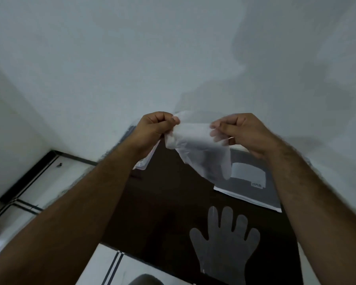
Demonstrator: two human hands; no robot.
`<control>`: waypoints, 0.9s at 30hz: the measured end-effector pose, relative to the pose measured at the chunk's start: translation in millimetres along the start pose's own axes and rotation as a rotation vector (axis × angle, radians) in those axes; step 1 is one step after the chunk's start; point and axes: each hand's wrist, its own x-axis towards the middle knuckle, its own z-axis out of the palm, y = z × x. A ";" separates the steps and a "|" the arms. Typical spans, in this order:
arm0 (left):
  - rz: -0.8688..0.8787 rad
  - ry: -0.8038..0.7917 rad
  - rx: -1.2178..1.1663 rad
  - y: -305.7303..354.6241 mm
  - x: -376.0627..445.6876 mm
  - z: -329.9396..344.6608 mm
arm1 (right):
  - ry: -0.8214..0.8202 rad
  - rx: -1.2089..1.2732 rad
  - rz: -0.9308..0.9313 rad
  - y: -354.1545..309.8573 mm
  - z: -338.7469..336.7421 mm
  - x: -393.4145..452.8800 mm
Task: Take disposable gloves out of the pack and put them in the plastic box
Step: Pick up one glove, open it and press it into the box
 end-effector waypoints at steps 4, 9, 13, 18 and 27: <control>-0.038 0.039 -0.008 -13.4 16.2 -49.9 | -0.043 0.090 0.028 -2.3 38.5 40.5; -0.082 0.132 0.051 -34.6 50.4 -113.2 | -0.009 0.069 0.080 9.9 100.7 105.7; -0.112 0.115 0.162 -54.4 81.2 -167.8 | 0.047 0.002 0.130 26.7 148.7 158.3; -0.115 0.051 0.256 -73.6 129.6 -235.6 | 0.149 0.044 0.156 31.1 203.6 220.0; 0.235 -0.023 0.515 -56.4 211.1 -302.6 | 0.283 0.066 0.009 -0.9 239.2 297.7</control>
